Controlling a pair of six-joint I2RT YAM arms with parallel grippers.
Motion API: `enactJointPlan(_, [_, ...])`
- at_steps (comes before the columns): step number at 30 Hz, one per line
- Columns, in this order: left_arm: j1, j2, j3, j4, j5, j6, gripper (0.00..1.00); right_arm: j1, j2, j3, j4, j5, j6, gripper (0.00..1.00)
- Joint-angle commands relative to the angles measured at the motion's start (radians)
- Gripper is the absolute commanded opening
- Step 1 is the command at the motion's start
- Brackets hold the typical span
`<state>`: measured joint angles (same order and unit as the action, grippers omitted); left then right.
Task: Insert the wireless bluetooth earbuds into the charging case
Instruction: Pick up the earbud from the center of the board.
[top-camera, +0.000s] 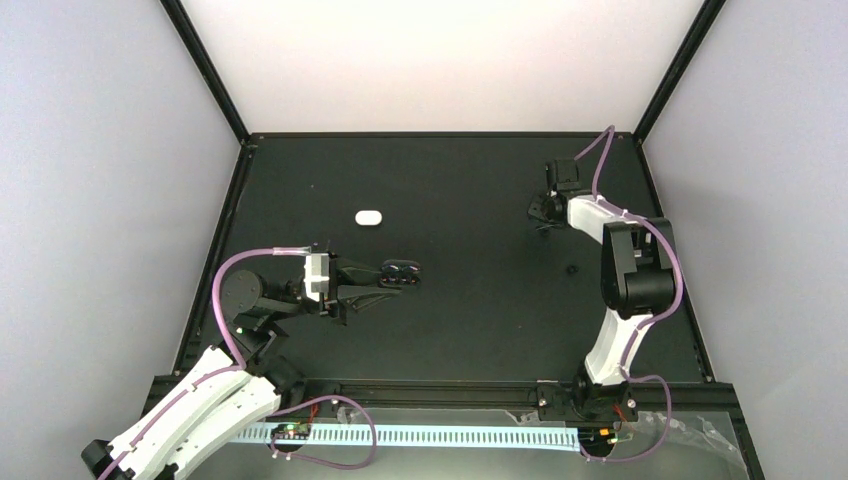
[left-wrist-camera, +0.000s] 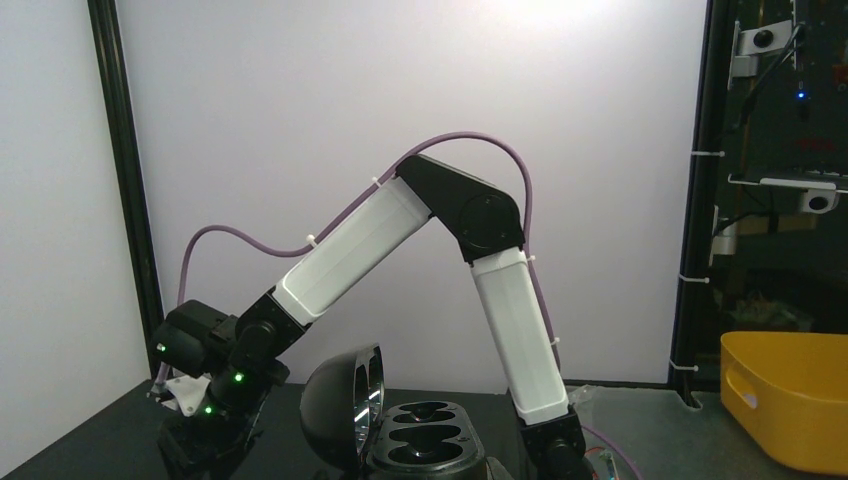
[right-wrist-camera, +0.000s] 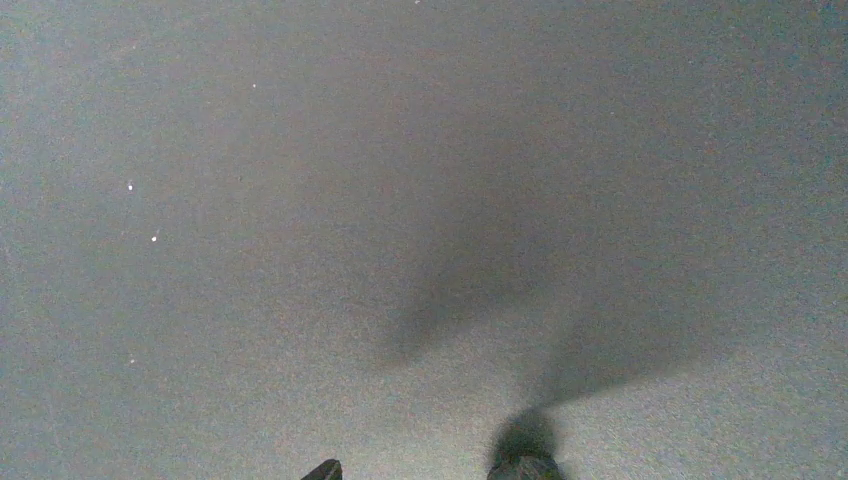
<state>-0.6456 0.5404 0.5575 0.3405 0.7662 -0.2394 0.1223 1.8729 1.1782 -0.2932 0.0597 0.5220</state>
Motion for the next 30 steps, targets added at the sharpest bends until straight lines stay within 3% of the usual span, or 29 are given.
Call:
enactJointPlan(1, [-0.003, -0.010, 0.004, 0.026, 0.000, -0.004, 0.02, 0.001, -0.052, -0.026, -0.012, 0.009, 0.000, 0.46])
enactJointPlan(11, [-0.003, -0.010, 0.002, 0.027, 0.000, -0.005, 0.02, 0.022, -0.084, -0.041, 0.001, 0.005, 0.001, 0.46])
enactJointPlan(30, [-0.002, -0.011, 0.002, 0.025, -0.002, 0.000, 0.02, 0.020, -0.005, -0.015, -0.033, 0.031, -0.012, 0.40])
